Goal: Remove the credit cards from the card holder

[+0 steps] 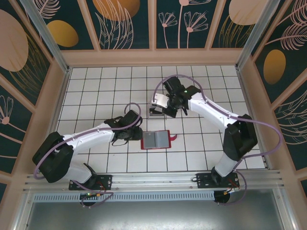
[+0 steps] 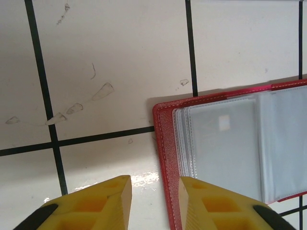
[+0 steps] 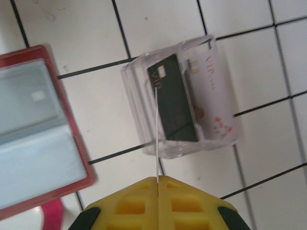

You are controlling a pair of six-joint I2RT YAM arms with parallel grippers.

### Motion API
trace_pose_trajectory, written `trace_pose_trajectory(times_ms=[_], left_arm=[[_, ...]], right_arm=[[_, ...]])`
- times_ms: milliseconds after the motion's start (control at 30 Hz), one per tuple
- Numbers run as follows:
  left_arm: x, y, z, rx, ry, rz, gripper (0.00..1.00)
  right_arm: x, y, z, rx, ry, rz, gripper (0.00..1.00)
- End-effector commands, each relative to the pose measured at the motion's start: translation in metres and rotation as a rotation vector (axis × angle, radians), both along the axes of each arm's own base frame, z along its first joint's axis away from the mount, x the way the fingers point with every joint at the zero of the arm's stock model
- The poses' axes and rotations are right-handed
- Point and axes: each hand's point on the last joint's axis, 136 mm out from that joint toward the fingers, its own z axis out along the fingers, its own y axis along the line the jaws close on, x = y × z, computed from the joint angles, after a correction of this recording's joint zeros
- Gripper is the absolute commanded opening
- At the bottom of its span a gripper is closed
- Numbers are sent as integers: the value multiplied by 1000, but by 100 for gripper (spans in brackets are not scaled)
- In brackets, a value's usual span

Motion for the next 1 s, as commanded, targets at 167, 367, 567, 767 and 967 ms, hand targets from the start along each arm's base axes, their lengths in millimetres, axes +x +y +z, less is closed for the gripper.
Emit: trace_pose_trajectory(times_ms=[167, 367, 567, 767, 967], left_arm=[[3, 8, 8, 10, -33, 47, 33], [4, 12, 11, 22, -39, 59, 34], [2, 12, 8, 18, -26, 63, 34], [3, 12, 8, 28, -28, 63, 34], [2, 13, 7, 31, -25, 65, 34]], right_arm=[[28, 12, 14, -107, -78, 187, 0], [44, 22, 6, -135, -47, 226, 0], [55, 24, -8, -169, 4, 229, 0], [53, 26, -21, -174, 66, 238, 0], [54, 28, -35, -183, 93, 237, 0]])
